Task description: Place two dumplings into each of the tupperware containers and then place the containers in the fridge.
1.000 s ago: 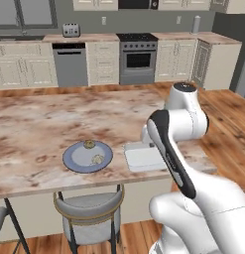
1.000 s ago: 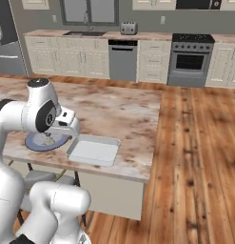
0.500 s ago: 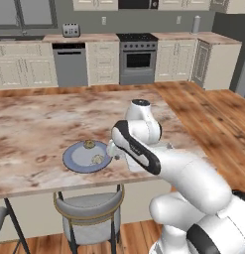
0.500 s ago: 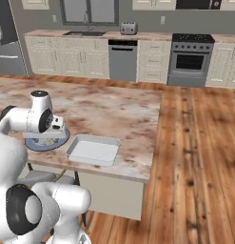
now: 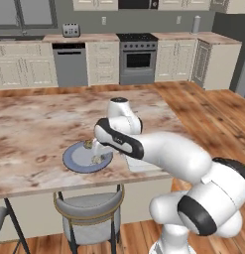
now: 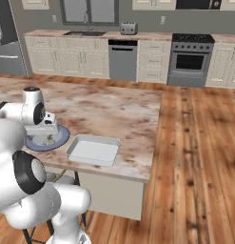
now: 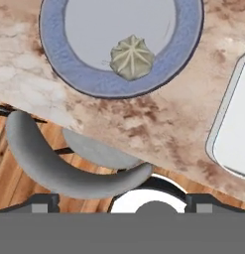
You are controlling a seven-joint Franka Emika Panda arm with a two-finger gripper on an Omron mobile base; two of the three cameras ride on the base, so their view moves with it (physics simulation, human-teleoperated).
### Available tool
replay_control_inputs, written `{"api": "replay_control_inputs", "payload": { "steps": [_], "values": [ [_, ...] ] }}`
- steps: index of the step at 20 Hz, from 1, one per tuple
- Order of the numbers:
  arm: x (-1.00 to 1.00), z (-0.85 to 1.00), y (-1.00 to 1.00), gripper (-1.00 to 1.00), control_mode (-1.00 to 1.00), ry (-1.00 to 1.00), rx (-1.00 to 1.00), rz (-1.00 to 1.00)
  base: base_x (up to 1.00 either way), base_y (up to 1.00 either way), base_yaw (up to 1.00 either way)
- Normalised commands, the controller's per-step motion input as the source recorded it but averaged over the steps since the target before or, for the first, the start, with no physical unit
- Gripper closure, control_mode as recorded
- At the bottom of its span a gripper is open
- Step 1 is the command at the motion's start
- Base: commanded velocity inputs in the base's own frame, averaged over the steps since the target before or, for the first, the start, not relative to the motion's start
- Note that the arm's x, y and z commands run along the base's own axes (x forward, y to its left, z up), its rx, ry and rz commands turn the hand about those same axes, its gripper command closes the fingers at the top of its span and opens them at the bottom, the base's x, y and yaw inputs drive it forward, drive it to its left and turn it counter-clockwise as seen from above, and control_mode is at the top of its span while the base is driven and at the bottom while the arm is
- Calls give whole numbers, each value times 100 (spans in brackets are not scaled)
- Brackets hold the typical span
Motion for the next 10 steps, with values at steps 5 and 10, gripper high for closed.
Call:
{"api": "replay_control_inputs", "payload": {
  "steps": [5, 10],
  "values": [
    [42, -48, 33, -100, -100, 0, -11, 0, 0, 0, 0],
    [61, -27, 13, -100, -100, 2, 0, -3, 0, 0, 0]
  ]
}}
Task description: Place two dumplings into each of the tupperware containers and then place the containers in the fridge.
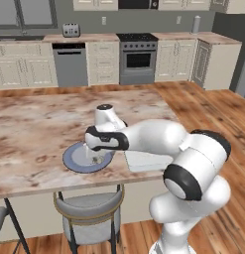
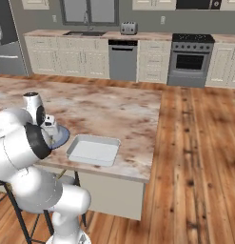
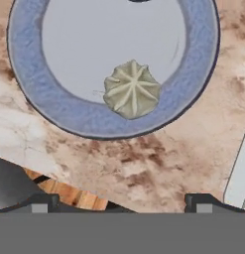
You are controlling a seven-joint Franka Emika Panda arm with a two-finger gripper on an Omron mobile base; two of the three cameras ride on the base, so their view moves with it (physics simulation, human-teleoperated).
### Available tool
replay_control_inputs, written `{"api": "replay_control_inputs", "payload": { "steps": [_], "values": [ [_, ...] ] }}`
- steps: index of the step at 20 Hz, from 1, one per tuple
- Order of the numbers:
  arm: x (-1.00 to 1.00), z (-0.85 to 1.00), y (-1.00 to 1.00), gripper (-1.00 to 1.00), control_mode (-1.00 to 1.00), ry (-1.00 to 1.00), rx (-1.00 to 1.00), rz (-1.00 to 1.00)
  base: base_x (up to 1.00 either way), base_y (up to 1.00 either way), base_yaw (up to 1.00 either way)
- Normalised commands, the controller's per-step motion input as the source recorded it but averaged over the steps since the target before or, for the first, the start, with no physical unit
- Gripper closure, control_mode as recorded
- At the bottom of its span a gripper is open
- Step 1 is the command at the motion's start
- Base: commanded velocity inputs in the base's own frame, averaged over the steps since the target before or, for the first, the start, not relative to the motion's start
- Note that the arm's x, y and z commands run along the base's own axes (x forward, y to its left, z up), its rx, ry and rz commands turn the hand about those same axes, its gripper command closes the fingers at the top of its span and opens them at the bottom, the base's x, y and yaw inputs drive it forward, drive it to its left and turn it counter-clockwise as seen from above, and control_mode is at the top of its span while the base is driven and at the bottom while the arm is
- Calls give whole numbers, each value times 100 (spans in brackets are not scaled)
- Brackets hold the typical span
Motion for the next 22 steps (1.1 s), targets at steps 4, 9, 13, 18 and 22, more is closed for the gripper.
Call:
{"api": "replay_control_inputs", "payload": {
  "steps": [4, 9, 13, 18, 22],
  "values": [
    [31, -17, -12, -100, -100, 0, 0, -2, 0, 0, 0],
    [27, -51, 0, -100, -100, 0, 0, 0, 0, 0, 0],
    [41, -50, 1, -100, -100, 0, 0, 0, 0, 0, 0],
    [22, -28, 18, -100, -100, 0, 0, -2, 0, 0, 0],
    [27, -9, 20, -100, -100, 0, 0, -2, 0, 0, 0]
  ]
}}
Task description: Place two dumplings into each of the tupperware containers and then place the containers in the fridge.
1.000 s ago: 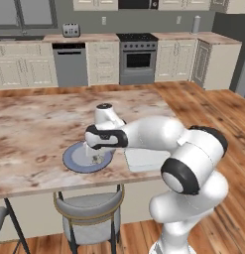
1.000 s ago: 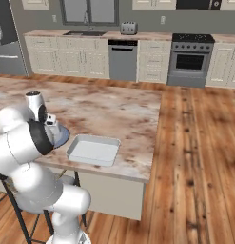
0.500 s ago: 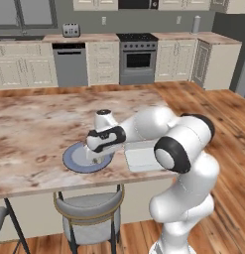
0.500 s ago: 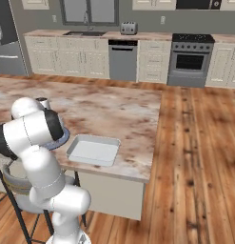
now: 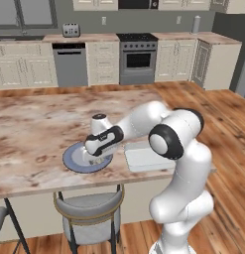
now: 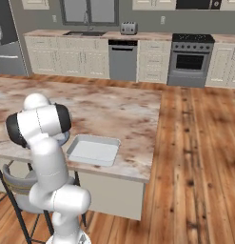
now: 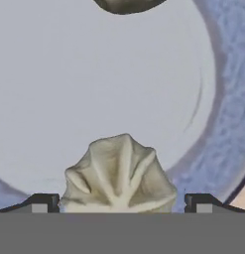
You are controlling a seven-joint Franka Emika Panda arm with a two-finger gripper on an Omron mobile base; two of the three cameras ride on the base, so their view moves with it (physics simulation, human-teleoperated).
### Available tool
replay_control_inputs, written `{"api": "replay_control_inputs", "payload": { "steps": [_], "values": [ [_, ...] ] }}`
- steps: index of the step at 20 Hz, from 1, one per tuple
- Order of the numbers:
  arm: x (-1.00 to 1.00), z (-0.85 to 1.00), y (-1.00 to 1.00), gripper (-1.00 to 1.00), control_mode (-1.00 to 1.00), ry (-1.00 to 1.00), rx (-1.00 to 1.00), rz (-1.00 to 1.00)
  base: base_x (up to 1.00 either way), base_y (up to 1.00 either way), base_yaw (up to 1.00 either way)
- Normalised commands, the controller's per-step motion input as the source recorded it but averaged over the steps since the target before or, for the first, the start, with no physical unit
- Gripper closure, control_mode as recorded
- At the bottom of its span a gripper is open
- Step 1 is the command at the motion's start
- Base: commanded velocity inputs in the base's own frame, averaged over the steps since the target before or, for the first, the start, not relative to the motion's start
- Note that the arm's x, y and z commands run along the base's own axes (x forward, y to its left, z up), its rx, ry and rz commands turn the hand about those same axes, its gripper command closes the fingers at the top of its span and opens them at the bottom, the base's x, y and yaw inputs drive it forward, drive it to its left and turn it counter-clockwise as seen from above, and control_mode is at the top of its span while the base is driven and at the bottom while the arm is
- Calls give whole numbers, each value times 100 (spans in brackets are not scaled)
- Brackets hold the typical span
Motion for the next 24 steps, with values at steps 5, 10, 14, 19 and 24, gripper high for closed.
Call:
{"api": "replay_control_inputs", "payload": {
  "steps": [5, 10, 14, 19, 24],
  "values": [
    [14, 0, 0, -100, -100, 0, 0, 0, 0, 0, 0],
    [0, -13, 0, -100, -100, 2, 0, 0, 0, 0, 0],
    [0, -15, 0, 100, -100, 1, 0, 0, 0, 0, 0],
    [0, -4, 0, 100, -100, 2, 0, 0, 0, 0, 0],
    [0, 19, -8, 100, -100, 2, 0, -1, 0, 0, 0]
  ]
}}
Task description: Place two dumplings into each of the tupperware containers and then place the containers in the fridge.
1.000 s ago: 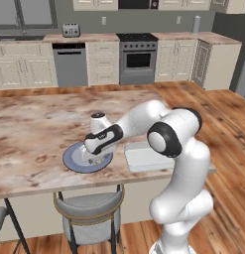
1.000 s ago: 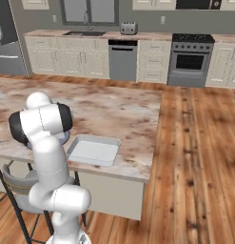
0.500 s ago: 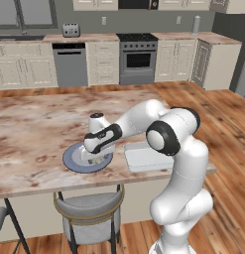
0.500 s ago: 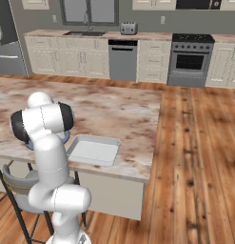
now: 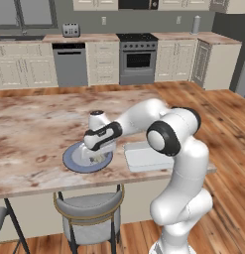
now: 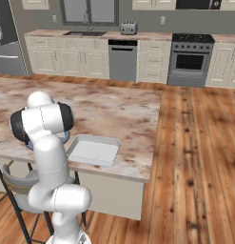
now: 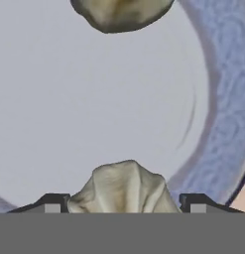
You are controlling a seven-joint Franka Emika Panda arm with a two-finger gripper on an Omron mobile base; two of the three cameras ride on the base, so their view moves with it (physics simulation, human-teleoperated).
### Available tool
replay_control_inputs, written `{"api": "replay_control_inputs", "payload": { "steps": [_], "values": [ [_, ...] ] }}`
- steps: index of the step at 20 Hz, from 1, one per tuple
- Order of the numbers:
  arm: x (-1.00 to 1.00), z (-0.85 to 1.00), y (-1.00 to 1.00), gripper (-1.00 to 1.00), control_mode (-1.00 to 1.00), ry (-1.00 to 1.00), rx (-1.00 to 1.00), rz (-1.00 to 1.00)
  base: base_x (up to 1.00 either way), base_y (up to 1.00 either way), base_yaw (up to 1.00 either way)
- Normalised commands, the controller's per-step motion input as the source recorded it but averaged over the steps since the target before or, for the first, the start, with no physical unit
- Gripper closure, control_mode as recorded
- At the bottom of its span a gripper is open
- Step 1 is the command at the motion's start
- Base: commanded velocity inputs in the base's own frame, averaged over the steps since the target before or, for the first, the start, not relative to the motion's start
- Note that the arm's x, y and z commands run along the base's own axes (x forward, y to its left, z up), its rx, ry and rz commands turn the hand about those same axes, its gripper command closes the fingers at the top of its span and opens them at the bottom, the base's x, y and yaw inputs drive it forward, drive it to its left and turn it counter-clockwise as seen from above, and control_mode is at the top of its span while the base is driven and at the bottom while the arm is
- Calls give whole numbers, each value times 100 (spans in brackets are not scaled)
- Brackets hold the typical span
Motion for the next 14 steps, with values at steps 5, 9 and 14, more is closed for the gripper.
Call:
{"api": "replay_control_inputs", "payload": {
  "steps": [5, 9, 14],
  "values": [
    [-8, 95, -61, 100, -100, 0, 0, -1, 0, 0, 0],
    [-24, 58, -99, 100, -100, 8, 1, -2, 0, 0, 0],
    [-10, 15, -93, 100, -100, 15, 5, -10, 0, 0, 0]
  ]
}}
